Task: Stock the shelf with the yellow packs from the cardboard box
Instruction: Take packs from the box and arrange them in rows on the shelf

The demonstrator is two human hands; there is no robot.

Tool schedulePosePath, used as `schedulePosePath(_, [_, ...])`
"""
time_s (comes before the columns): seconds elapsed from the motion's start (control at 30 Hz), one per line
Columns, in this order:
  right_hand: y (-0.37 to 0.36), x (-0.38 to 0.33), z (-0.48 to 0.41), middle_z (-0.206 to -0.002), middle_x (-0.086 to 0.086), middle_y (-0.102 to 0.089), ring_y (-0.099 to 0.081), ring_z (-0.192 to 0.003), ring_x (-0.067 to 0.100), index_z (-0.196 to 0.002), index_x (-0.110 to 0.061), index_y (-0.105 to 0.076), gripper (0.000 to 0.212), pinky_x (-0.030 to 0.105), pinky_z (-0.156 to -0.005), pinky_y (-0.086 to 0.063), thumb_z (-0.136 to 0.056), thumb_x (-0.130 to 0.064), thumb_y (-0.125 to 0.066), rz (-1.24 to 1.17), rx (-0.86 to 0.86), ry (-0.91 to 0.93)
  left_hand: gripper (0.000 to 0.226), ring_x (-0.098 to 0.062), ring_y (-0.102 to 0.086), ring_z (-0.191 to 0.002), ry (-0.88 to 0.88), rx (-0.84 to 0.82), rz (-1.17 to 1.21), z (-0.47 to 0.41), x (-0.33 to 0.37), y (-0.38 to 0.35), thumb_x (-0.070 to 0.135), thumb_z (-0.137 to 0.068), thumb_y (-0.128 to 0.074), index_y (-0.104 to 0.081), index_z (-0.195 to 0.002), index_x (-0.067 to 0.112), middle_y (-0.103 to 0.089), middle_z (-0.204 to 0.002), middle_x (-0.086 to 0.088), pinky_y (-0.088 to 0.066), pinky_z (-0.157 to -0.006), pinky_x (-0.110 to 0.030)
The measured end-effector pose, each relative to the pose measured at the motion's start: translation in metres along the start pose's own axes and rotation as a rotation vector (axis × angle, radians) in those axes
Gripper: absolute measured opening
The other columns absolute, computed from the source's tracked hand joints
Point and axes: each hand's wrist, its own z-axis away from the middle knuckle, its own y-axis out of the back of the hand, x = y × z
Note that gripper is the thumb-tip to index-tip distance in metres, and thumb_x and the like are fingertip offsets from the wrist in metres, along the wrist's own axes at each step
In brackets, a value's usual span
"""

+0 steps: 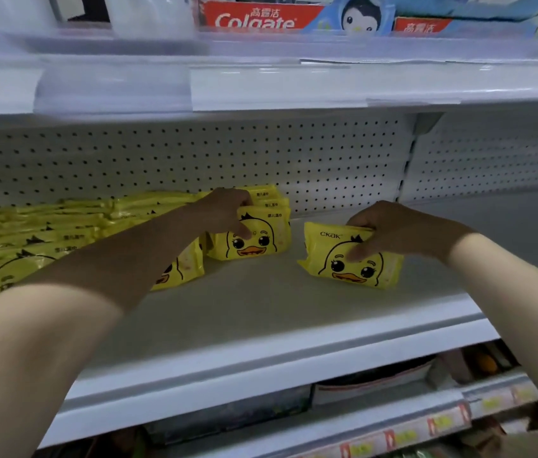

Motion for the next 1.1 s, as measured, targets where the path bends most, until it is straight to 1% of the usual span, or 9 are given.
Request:
schedulePosePath(0.1, [-0.002, 0.0, -0.01, -0.079, -0.013, -0.074, -0.069, -0.07, 0.001, -0.088, -0.028, -0.073, 0.022, 0.011, -0.056, -0.045, -0.072, -0.024, -0.088, -0.003, -0.01, -0.008, 0.069, -0.017, -0.051, -0.104, -0.02, 0.026, -0.004, -0.001, -0.005, -0.002, 0.033, -0.067, -0.089, -0.051, -0.123, 0.019, -0.055, -0.12, -0.001, -0.046, -0.081, -0.031])
schedulePosePath(0.2, [-0.006, -0.001, -0.02, -0.087, -0.011, -0.074, -0.069, -0.072, -0.001, -0.096, -0.026, -0.072, 0.03, 0.009, -0.056, -0.045, -0.071, -0.021, -0.089, -0.025, -0.02, 0.001, 0.07, -0.019, -0.05, -0.109, -0.06, 0.072, -0.024, -0.001, -0.01, -0.004, 0.035, -0.063, -0.09, -0.051, -0.119, 0.019, -0.055, -0.119, -0.002, -0.048, -0.086, -0.034])
schedulePosePath(0.33, [-0.011, -0.009, -0.032, -0.098, -0.01, -0.074, -0.071, -0.087, 0.007, -0.106, -0.024, -0.071, 0.04, 0.017, -0.068, -0.052, -0.07, -0.02, -0.089, -0.034, -0.04, 0.025, 0.07, -0.019, -0.048, -0.108, -0.121, 0.18, -0.057, 0.003, -0.017, -0.006, 0.045, -0.06, -0.089, -0.057, -0.117, 0.022, -0.055, -0.111, 0.0, -0.045, -0.087, -0.035])
schedulePosePath(0.43, [-0.017, -0.018, -0.045, -0.103, -0.013, -0.072, -0.069, -0.092, 0.005, -0.108, -0.027, -0.07, 0.044, 0.018, -0.074, -0.052, -0.069, -0.023, -0.09, -0.027, -0.055, 0.063, 0.046, -0.006, -0.056, -0.101, -0.285, 0.267, 0.217, 0.016, -0.012, 0.0, 0.044, -0.07, -0.084, -0.063, -0.106, 0.022, -0.063, -0.103, 0.007, -0.046, -0.086, -0.026])
schedulePosePath(0.5, [-0.023, -0.028, -0.055, -0.107, -0.013, -0.07, -0.067, -0.095, 0.005, -0.11, -0.028, -0.068, 0.048, 0.02, -0.079, -0.053, -0.068, -0.025, -0.091, -0.013, -0.062, 0.091, 0.033, 0.004, -0.059, -0.099, -0.318, 0.186, 0.394, 0.032, 0.0, 0.005, 0.036, -0.076, -0.082, -0.063, -0.099, 0.022, -0.067, -0.101, 0.012, -0.043, -0.084, -0.016])
schedulePosePath(0.63, [-0.039, -0.052, -0.074, -0.112, -0.011, -0.067, -0.063, -0.106, 0.01, -0.114, -0.03, -0.065, 0.054, 0.027, -0.091, -0.052, -0.067, -0.025, -0.091, -0.026, -0.055, 0.163, 0.029, 0.002, -0.062, -0.106, -0.278, 0.004, 0.47, 0.049, 0.005, 0.001, 0.032, -0.077, -0.082, -0.062, -0.097, 0.026, -0.069, -0.104, 0.014, -0.048, -0.095, -0.025])
schedulePosePath(0.8, [-0.058, -0.07, -0.092, -0.125, -0.011, -0.062, -0.055, -0.12, 0.005, -0.121, -0.027, -0.063, 0.059, 0.024, -0.102, -0.044, -0.07, -0.024, -0.09, -0.049, -0.061, 0.217, 0.019, -0.01, -0.065, -0.082, -0.189, 0.138, 0.382, 0.054, -0.013, -0.001, 0.021, -0.077, -0.082, -0.066, -0.088, 0.023, -0.069, -0.083, 0.004, -0.053, -0.076, -0.033])
schedulePosePath(0.93, [-0.062, -0.073, -0.098, -0.127, -0.007, -0.062, -0.056, -0.12, 0.008, -0.124, -0.028, -0.062, 0.062, 0.024, -0.099, -0.045, -0.069, -0.03, -0.09, -0.047, 0.005, 0.204, 0.017, 0.0, -0.059, -0.071, -0.135, 0.201, 0.239, 0.058, -0.023, 0.007, 0.018, -0.078, -0.081, -0.067, -0.088, 0.017, -0.066, -0.076, 0.008, -0.043, -0.065, -0.02])
schedulePosePath(1.1, [-0.062, -0.075, -0.1, -0.108, -0.007, -0.064, -0.061, -0.106, 0.011, -0.122, -0.024, -0.064, 0.061, 0.016, -0.078, -0.045, -0.067, -0.029, -0.092, -0.008, 0.065, 0.209, 0.025, -0.013, -0.055, -0.088, -0.066, 0.247, 0.16, 0.058, -0.035, 0.006, 0.026, -0.075, -0.082, -0.058, -0.078, 0.032, -0.067, -0.077, 0.005, -0.045, -0.077, -0.033])
